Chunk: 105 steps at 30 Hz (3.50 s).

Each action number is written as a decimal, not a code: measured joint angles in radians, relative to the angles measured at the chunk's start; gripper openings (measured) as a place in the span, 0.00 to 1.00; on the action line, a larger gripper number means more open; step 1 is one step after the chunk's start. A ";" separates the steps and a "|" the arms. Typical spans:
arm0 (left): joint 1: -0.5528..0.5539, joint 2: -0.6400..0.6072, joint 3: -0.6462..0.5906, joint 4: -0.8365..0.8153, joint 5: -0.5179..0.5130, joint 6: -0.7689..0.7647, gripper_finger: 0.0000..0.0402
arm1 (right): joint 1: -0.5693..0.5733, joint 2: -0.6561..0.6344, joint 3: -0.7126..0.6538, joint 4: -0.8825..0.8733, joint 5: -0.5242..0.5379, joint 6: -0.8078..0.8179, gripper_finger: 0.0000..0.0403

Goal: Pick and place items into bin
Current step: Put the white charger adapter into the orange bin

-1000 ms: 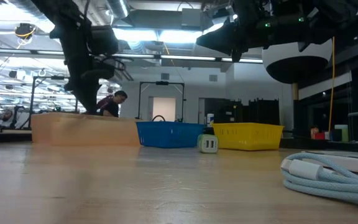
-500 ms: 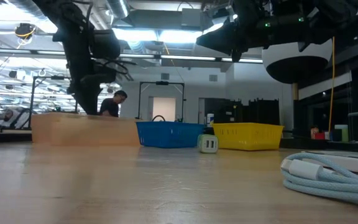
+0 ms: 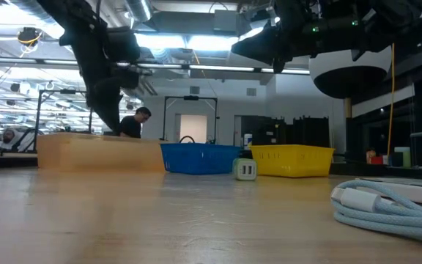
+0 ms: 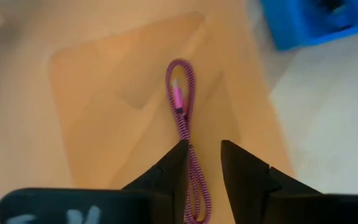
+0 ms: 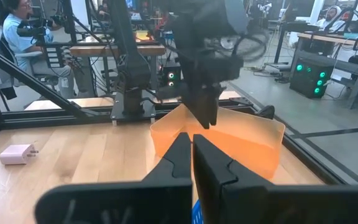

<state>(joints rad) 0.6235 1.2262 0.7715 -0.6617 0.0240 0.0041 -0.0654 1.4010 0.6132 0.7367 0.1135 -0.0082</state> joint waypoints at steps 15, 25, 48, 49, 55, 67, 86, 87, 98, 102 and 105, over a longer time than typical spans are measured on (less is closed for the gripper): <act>-0.197 -0.343 0.000 -0.062 0.156 -0.013 0.01 | 0.000 0.000 0.000 -0.009 0.000 0.000 0.00; -0.505 -0.369 -0.003 -0.209 0.145 -0.211 0.01 | 0.001 0.000 0.000 -0.008 0.000 0.005 0.00; -1.196 0.017 0.060 -0.211 0.083 -1.083 0.01 | 0.004 0.000 0.000 0.001 0.000 0.033 0.00; -1.222 0.038 0.071 -0.211 0.095 -1.138 0.01 | 0.004 0.000 0.000 0.001 0.000 0.033 0.00; -1.385 0.126 0.147 -0.197 0.115 -1.468 0.01 | 0.004 0.000 0.000 0.000 0.000 0.036 0.00; -1.642 0.268 0.311 -0.172 -0.186 -1.891 0.01 | 0.025 0.000 0.000 -0.009 0.000 0.085 0.00; -1.643 0.408 0.318 -0.178 -0.163 -2.025 0.01 | 0.073 0.000 0.000 -0.022 -0.001 0.052 0.00; -1.643 0.408 0.318 -0.183 -0.163 -2.034 0.01 | 0.073 0.000 0.000 -0.023 -0.001 0.052 0.00; -1.642 0.408 0.318 -0.188 -0.161 -2.130 0.18 | 0.073 0.000 0.000 -0.023 -0.001 0.052 0.00; -1.642 0.408 0.318 -0.188 -0.161 -2.130 0.28 | 0.073 0.000 0.000 -0.023 -0.001 0.051 0.00; -1.642 0.408 0.318 -0.188 -0.161 -2.130 0.35 | 0.073 0.000 0.000 -0.023 -0.001 0.051 0.00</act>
<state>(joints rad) -1.0183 1.6337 1.0893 -0.8497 -0.1372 -2.1262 0.0074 1.4014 0.6132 0.7136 0.1125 0.0433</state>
